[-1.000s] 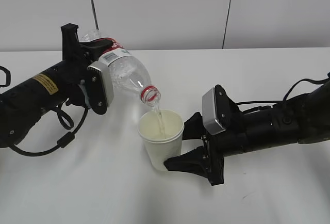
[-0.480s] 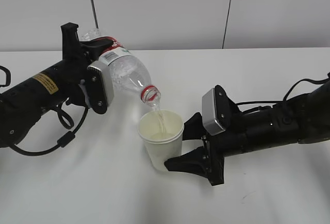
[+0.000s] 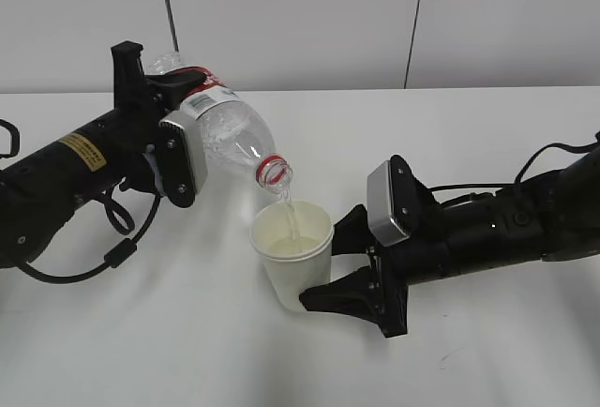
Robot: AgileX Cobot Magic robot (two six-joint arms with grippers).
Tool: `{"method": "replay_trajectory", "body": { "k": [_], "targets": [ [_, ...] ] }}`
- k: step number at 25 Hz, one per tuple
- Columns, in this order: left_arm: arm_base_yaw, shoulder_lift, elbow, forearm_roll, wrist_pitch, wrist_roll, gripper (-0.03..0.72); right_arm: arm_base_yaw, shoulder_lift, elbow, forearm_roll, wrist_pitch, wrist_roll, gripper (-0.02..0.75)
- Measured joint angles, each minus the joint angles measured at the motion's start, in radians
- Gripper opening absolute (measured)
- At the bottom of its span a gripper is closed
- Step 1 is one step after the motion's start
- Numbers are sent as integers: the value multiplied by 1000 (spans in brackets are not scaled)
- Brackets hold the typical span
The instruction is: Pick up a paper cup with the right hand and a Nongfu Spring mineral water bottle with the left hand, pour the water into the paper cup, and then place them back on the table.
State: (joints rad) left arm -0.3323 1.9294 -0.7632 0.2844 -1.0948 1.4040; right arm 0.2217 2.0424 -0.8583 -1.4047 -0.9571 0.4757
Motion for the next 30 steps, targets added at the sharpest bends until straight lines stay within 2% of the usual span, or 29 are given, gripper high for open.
{"method": "replay_trajectory", "body": {
  "k": [14, 20, 30],
  "targets": [
    [0, 0, 0, 4, -1, 0, 274, 0, 0, 0, 6, 4, 0, 502],
    [0, 0, 0, 4, -1, 0, 274, 0, 0, 0, 37, 2, 2, 401],
    [0, 0, 0, 4, -8, 0, 274, 0, 0, 0, 38, -12, 2, 384]
  ]
}}
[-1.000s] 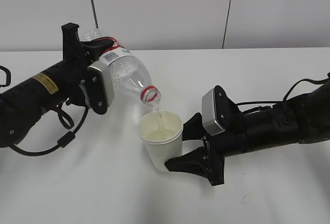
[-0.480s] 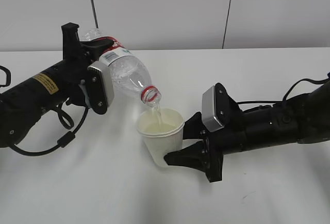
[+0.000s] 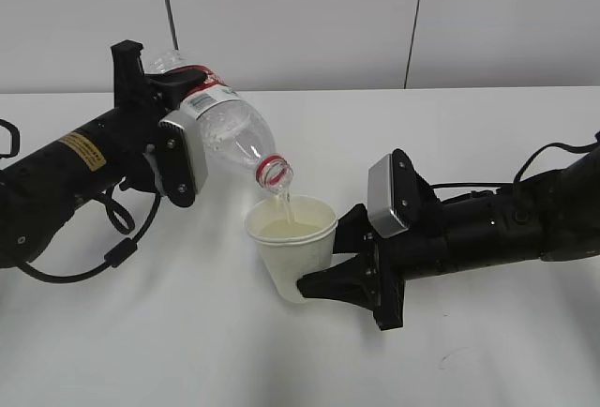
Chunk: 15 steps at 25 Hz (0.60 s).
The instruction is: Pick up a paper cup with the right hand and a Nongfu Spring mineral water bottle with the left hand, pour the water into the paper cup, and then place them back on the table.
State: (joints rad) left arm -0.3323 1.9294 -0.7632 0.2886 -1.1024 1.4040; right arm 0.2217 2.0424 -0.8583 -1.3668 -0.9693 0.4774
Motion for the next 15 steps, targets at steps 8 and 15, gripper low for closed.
{"method": "replay_trajectory", "body": {
  "k": [8, 15],
  "targets": [
    [0, 0, 0, 0, -1, 4, 274, 0, 0, 0, 2, 0, 0, 382],
    [0, 0, 0, 0, -1, -2, 274, 0, 0, 0, 4, 0, 0, 382]
  ]
}}
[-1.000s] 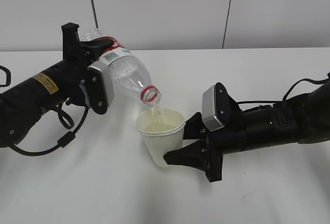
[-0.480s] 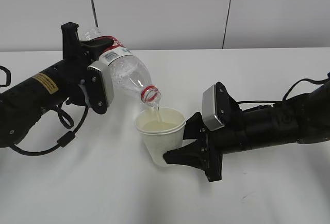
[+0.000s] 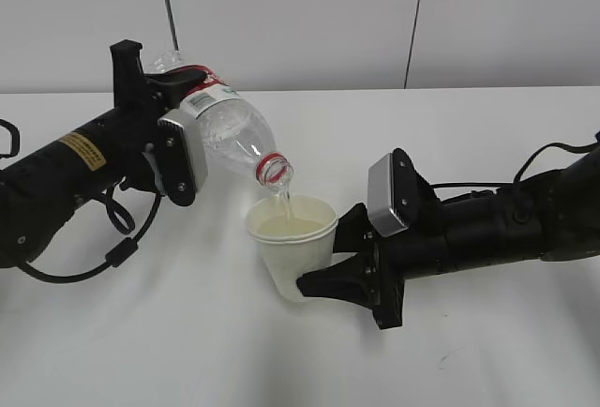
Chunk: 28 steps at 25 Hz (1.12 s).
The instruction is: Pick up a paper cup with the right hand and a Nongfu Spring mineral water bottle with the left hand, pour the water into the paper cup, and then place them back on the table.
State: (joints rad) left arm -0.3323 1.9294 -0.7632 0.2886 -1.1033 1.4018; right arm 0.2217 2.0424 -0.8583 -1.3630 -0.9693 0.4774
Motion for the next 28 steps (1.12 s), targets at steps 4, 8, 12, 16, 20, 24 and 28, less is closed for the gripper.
{"method": "replay_trajectory", "body": {
  "k": [4, 8, 12, 16, 20, 24, 28],
  "targets": [
    [0, 0, 0, 0, -1, -61, 274, 0, 0, 0, 9, 0, 0, 381],
    [0, 0, 0, 0, -4, -121, 274, 0, 0, 0, 20, 0, 0, 381],
    [0, 0, 0, 0, -6, -282, 274, 0, 0, 0, 65, 0, 0, 381],
    [0, 0, 0, -2, -6, -517, 274, 0, 0, 0, 93, 0, -8, 381],
    [0, 0, 0, -5, -6, -749, 274, 0, 0, 0, 161, 0, -50, 381],
    [0, 0, 0, -5, -6, -998, 274, 0, 0, 0, 313, 0, -145, 381],
    [0, 3, 0, -5, -7, -1171, 275, 0, 0, 0, 488, 0, -226, 381]
  ]
}}
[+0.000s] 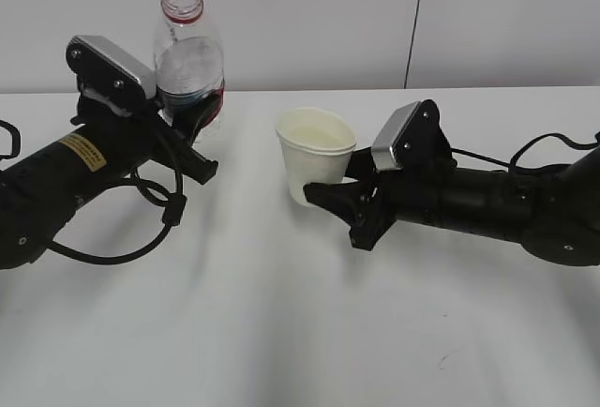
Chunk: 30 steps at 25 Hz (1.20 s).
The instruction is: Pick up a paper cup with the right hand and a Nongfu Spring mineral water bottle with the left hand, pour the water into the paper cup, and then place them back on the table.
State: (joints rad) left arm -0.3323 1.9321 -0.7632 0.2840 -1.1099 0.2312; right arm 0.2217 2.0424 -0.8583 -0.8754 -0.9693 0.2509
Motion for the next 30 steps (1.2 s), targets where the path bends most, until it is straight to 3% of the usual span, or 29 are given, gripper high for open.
{"method": "replay_trajectory", "body": {
  "k": [10, 20, 30],
  "targets": [
    [0, 79, 0, -4, -1, -162, 277, 0, 23, 0, 295, 0, -120, 380],
    [0, 121, 0, -7, -2, -248, 277, 0, 96, 0, 414, -42, -178, 380],
    [0, 163, 0, -3, -1, -256, 279, 0, 181, 0, 528, -97, -239, 380]
  ]
}}
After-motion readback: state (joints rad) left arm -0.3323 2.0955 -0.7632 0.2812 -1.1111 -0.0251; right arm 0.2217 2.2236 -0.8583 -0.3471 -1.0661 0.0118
